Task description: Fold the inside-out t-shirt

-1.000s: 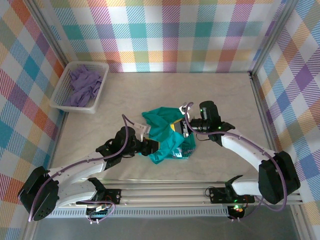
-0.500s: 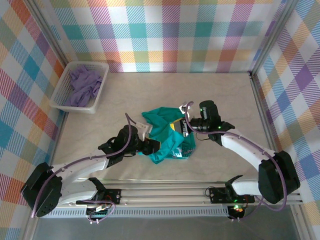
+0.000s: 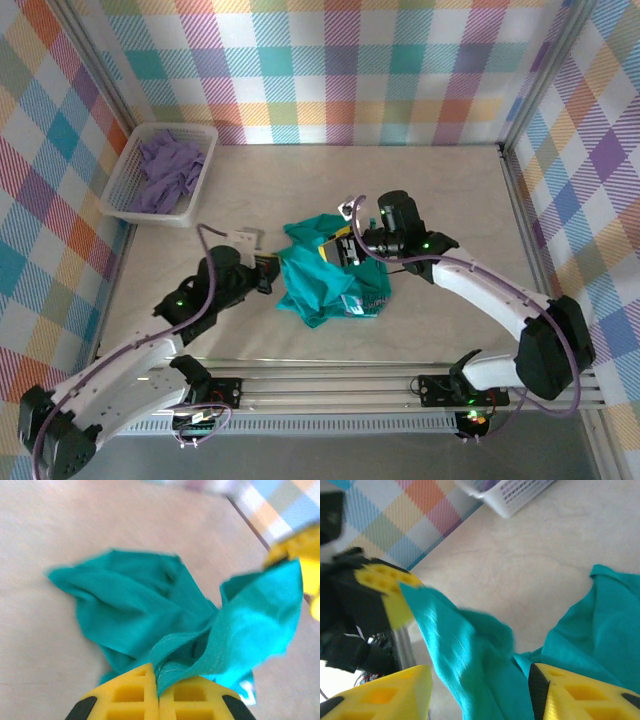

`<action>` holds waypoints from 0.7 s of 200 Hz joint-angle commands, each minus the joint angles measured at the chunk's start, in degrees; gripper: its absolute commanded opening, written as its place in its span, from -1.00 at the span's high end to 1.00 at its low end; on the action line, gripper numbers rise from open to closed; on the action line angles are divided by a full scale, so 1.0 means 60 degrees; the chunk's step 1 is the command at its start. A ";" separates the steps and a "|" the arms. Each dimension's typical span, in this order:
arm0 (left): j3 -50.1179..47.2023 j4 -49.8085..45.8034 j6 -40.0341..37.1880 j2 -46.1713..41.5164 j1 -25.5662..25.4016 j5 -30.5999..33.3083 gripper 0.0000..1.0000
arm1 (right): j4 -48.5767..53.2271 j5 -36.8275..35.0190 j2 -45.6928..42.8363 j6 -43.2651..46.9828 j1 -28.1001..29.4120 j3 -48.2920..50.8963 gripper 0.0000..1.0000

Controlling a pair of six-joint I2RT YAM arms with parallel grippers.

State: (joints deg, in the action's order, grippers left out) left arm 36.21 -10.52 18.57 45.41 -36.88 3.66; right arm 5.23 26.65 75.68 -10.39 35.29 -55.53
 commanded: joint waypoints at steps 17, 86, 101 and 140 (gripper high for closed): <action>0.0493 -0.1747 -0.0507 -0.0246 0.0265 0.1745 1.00 | 0.1201 -0.3147 0.0848 -0.0406 -0.1705 -0.0048 -0.23; 0.0565 -0.1780 -0.0458 -0.0056 0.0293 0.1818 1.00 | 0.1490 -0.3322 0.4941 -0.0147 -0.1640 -0.2199 -0.22; 0.0554 -0.1749 -0.0458 -0.0037 0.0288 0.1827 1.00 | 0.1401 -0.3121 0.5411 -0.0191 -0.1617 -0.2411 0.12; 0.1320 -0.2205 -0.0458 -0.0157 0.0542 0.2259 1.00 | 0.1241 -0.3695 0.3657 0.0338 -0.2004 -0.2171 1.00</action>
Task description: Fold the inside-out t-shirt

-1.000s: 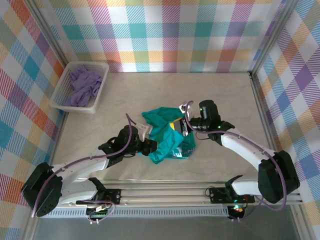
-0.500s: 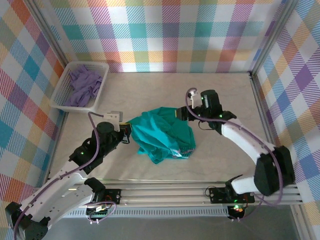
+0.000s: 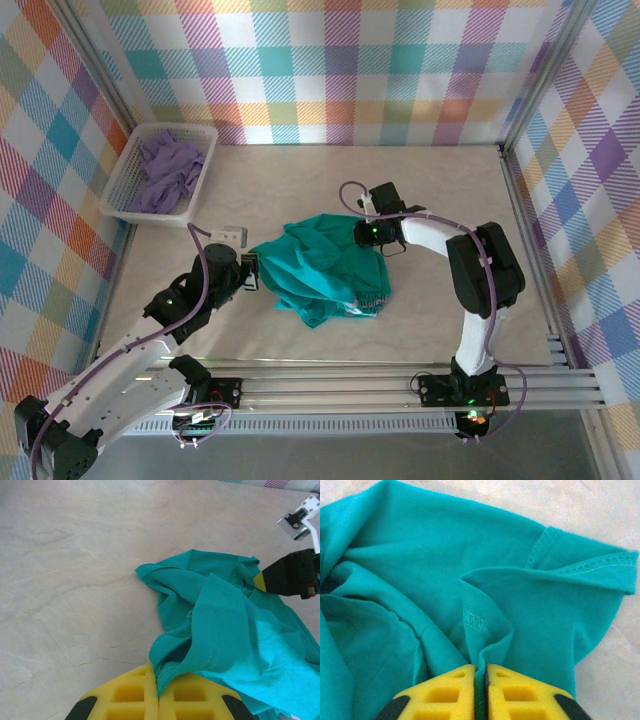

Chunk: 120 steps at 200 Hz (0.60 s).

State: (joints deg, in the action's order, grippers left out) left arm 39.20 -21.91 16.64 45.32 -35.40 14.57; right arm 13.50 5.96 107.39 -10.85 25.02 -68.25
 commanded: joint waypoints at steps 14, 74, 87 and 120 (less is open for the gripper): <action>0.1375 -0.0390 -0.0140 -0.0317 0.0667 0.0382 1.00 | -0.0189 0.0159 -0.2899 0.0293 -0.0834 0.0072 1.00; 0.4032 -0.0333 -0.0493 -0.0591 0.2722 -0.0659 1.00 | -0.0288 0.0678 -0.7129 -0.0759 -0.2694 0.0948 1.00; 0.4215 -0.0510 -0.0864 -0.0566 0.2859 -0.0617 1.00 | -0.0273 0.0120 -0.7813 -0.0882 -0.2740 0.1729 1.00; 0.3315 -0.0896 -0.1619 -0.0521 0.2898 -0.1309 1.00 | -0.0333 -0.0875 -0.9367 -0.1771 -0.2741 0.4594 0.85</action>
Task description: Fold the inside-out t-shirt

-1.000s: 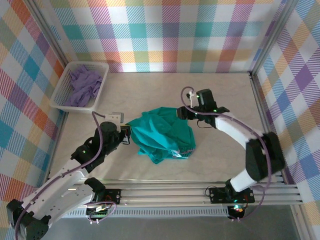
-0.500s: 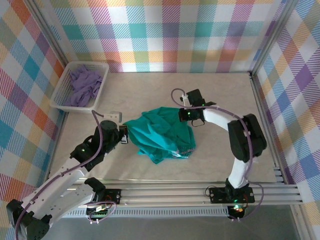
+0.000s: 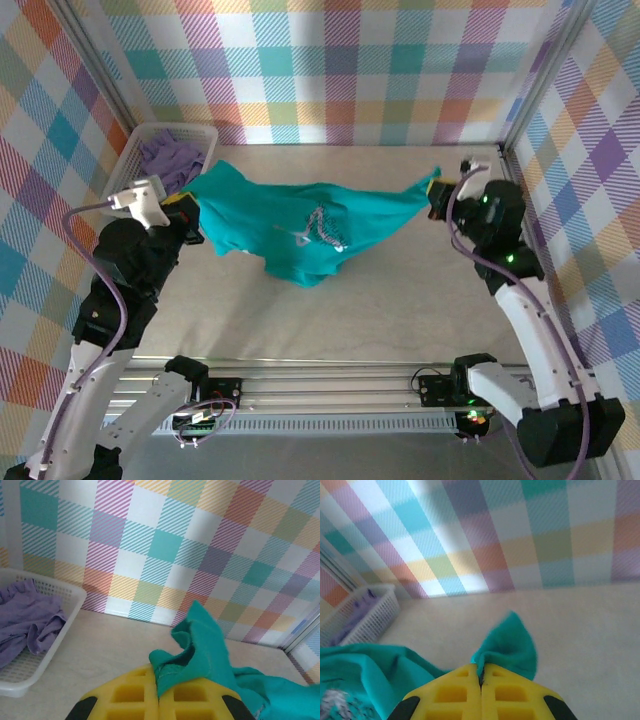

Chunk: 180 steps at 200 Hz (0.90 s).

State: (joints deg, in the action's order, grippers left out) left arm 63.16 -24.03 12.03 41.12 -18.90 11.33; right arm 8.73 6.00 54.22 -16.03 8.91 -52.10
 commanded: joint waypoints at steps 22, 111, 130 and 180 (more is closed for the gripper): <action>-0.1575 -0.0923 -0.0930 0.0536 0.0146 -0.1627 1.00 | 0.0637 -0.0733 -0.0706 -0.1486 0.0270 0.3488 0.38; -0.1999 -0.1587 -0.0499 0.0822 0.0146 -0.2187 1.00 | 0.0698 -0.0732 0.4352 0.0499 0.2134 0.0659 -0.18; -0.2065 -0.1600 -0.0478 0.0756 0.0150 -0.2125 1.00 | 0.0823 0.0067 0.5815 0.0937 0.2635 -0.0550 -0.18; -0.2102 -0.1605 -0.0518 0.0778 0.0146 -0.2173 1.00 | 0.0722 0.2620 0.8433 0.0690 0.3400 -0.2462 -0.22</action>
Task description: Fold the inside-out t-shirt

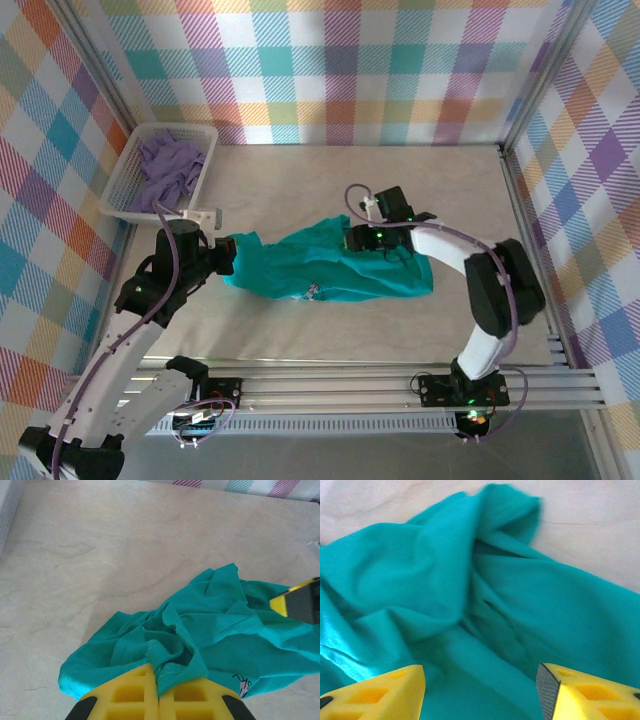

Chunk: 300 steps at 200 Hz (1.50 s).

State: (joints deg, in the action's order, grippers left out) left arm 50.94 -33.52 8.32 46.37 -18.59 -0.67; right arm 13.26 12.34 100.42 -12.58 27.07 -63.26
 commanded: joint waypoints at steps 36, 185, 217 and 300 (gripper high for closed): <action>-0.0037 -0.0011 0.0086 -0.0112 0.0095 -0.0116 1.00 | -0.0182 0.2135 0.1532 -0.0181 0.0534 -0.1020 0.53; 0.1285 0.0257 -0.0296 0.0473 0.0403 0.0507 1.00 | -0.0644 -0.0490 -0.6542 -0.0159 0.0725 0.3751 0.23; 0.0767 -0.0390 -0.0624 0.0238 0.0407 0.0762 1.00 | -0.0257 -0.0933 -0.6448 -0.0141 0.0938 0.4133 -0.07; 0.0304 -0.0067 -0.0523 0.0029 0.0412 0.0423 1.00 | 0.0411 -0.1790 -0.4357 -0.1321 0.0761 0.3930 -0.21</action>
State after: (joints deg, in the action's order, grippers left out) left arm 54.02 -34.79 6.13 47.11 -16.73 2.55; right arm 14.48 2.44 74.89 -16.38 32.53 -41.67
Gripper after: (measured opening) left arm 0.052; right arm 0.601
